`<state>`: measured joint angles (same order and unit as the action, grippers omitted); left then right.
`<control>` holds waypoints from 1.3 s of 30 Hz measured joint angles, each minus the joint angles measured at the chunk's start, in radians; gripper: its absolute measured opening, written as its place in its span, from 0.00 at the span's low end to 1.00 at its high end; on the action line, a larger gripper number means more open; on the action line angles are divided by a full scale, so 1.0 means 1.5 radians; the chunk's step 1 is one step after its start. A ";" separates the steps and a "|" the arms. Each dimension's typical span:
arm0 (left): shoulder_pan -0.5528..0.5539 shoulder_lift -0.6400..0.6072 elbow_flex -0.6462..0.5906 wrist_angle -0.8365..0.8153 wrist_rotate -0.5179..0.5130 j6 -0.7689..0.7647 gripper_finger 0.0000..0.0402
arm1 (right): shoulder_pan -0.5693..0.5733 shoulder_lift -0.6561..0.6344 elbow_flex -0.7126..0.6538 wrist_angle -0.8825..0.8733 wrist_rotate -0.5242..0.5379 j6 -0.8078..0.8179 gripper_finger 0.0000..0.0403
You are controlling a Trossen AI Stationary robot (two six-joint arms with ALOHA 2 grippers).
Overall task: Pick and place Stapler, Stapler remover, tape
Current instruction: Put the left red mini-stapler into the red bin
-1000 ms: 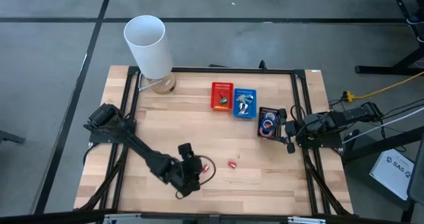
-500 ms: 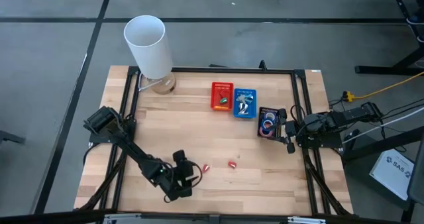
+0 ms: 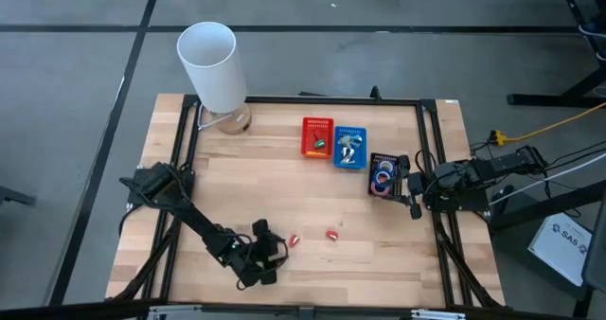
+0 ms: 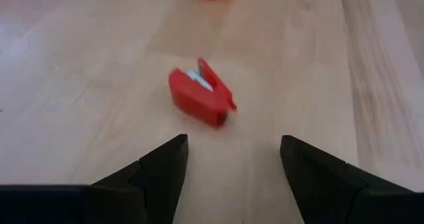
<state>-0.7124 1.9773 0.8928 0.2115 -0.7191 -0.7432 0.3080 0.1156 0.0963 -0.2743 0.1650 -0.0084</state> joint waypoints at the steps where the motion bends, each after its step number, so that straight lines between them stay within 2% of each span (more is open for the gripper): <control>1: 0.001 0.009 0.001 0.013 -0.012 -0.013 0.60 | 0.000 0.000 0.000 0.000 0.000 0.000 0.49; 7: 0.021 0.048 0.017 0.049 -0.048 -0.055 0.60 | 0.000 0.000 0.000 0.000 0.000 0.000 0.49; 13: 0.022 0.078 0.039 0.048 -0.093 -0.013 0.60 | 0.000 0.000 0.000 0.000 0.000 0.000 0.49; 22: 0.040 0.081 0.038 0.043 -0.141 0.024 0.57 | 0.000 0.000 0.000 0.000 0.000 0.000 0.49; 28: 0.062 0.081 0.036 0.043 -0.137 0.054 0.44 | 0.000 0.000 0.000 0.000 0.000 0.000 0.49; 36: 0.086 0.079 0.020 0.075 -0.087 0.121 0.18 | 0.000 0.000 0.000 0.000 0.000 0.000 0.49; 39: 0.097 0.079 0.019 0.079 -0.075 0.131 0.16 | 0.000 0.000 0.000 0.000 0.000 0.000 0.49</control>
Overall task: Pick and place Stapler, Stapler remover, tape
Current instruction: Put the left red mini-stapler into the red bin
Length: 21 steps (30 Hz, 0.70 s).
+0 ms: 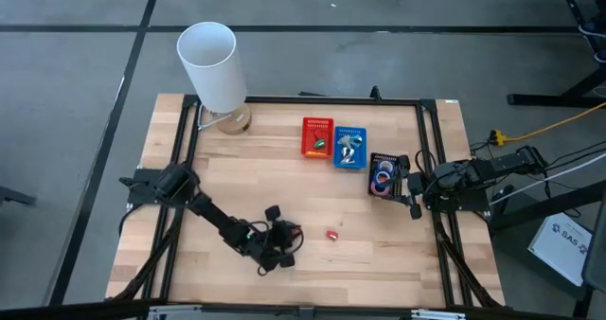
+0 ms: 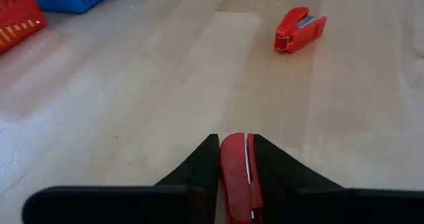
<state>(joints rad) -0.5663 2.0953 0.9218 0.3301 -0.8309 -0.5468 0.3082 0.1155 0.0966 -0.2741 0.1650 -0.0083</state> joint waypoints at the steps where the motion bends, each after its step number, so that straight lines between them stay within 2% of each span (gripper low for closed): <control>1: 0.004 0.000 0.000 0.001 0.005 0.001 0.16 | 0.000 0.000 0.000 0.000 0.000 0.000 0.49; 11: 0.074 -0.004 -0.001 0.063 0.081 0.096 0.16 | 0.000 0.000 0.000 0.000 0.000 0.000 0.49; 21: 0.174 -0.052 -0.005 0.056 0.191 0.207 0.16 | 0.000 0.000 0.000 0.000 0.000 0.000 0.49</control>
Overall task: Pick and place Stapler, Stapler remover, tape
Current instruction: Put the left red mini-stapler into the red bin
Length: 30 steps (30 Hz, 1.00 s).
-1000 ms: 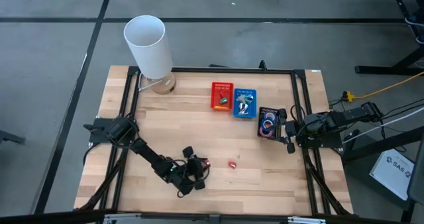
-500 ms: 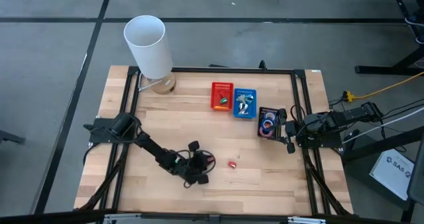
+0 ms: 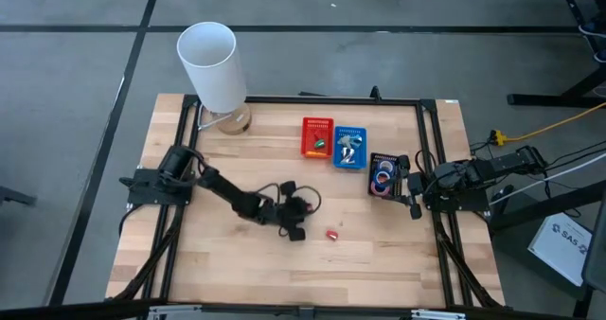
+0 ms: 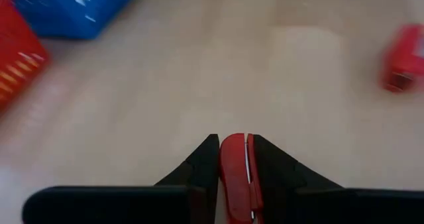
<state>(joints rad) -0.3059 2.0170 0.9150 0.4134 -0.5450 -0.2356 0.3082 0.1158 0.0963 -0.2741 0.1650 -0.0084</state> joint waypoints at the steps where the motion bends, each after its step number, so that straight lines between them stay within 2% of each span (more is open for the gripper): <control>1: 0.012 -0.003 0.000 0.001 0.002 0.013 0.16 | 0.000 0.000 0.000 0.000 0.000 0.000 0.49; 4: 0.051 -0.005 0.001 0.014 0.019 0.049 0.16 | 0.000 0.000 0.000 0.000 0.000 0.000 0.49; 9: 0.123 -0.005 0.002 0.049 0.095 0.108 0.16 | 0.000 0.000 0.000 0.000 0.000 0.000 0.49; 12: 0.154 -0.006 0.002 0.074 0.109 0.145 0.16 | 0.000 0.000 0.000 0.000 0.000 0.000 0.49; 19: 0.203 -0.007 0.003 0.128 0.169 0.231 0.16 | 0.000 0.000 0.000 0.000 0.000 0.000 0.49; 24: 0.228 -0.024 0.003 0.169 0.244 0.258 0.16 | 0.000 0.000 0.000 0.000 0.000 0.000 0.49; 30: 0.252 -0.061 0.004 0.160 0.250 0.328 0.16 | 0.000 0.000 0.000 0.000 0.000 0.000 0.49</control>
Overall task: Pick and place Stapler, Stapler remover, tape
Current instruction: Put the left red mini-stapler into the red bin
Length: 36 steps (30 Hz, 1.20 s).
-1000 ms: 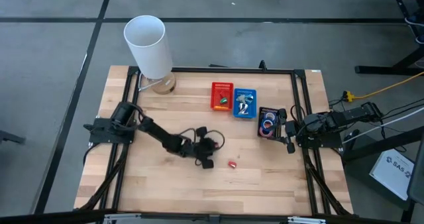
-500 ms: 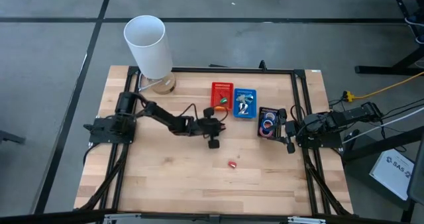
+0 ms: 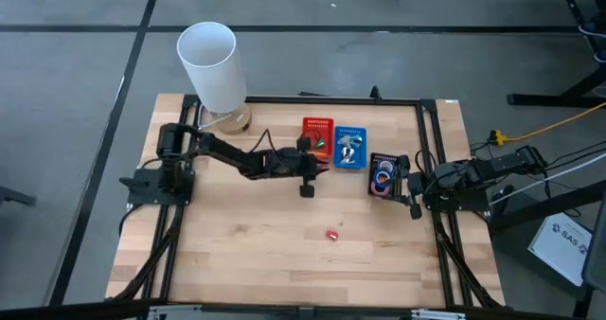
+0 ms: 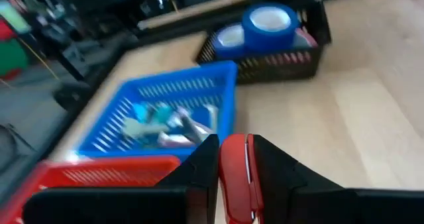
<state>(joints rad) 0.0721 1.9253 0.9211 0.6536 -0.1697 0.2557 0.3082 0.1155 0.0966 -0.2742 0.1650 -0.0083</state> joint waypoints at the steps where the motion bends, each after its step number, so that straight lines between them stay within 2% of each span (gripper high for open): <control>1: 0.004 -0.005 0.002 0.001 0.000 0.010 0.16 | 0.000 0.000 0.000 0.000 0.000 0.000 0.49; 4: 0.021 -0.011 0.021 -0.035 0.011 0.026 0.16 | 0.000 0.000 0.000 0.000 0.000 0.000 0.49; 10: 0.082 -0.011 0.132 -0.224 0.092 0.043 0.16 | 0.000 0.000 0.000 0.000 0.000 0.000 0.49; 13: 0.107 -0.008 0.167 -0.270 0.097 0.060 0.16 | 0.000 0.000 0.000 0.000 0.000 0.000 0.49; 21: 0.145 0.025 0.204 -0.275 0.179 0.078 0.16 | 0.000 0.000 0.000 0.000 0.000 0.000 0.49; 26: 0.162 0.059 0.220 -0.285 0.180 0.082 0.16 | 0.000 0.000 0.000 0.000 0.000 0.000 0.49; 33: 0.178 0.056 0.223 -0.366 0.162 0.083 0.17 | 0.000 0.000 0.000 0.000 0.000 0.000 0.49; 36: 0.186 0.053 0.223 -0.369 0.162 0.083 0.19 | 0.000 0.000 0.000 0.000 0.000 0.000 0.49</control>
<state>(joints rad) 0.3503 2.0045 1.2560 0.1001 0.0729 0.3802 0.3080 0.1154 0.0963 -0.2743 0.1648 -0.0084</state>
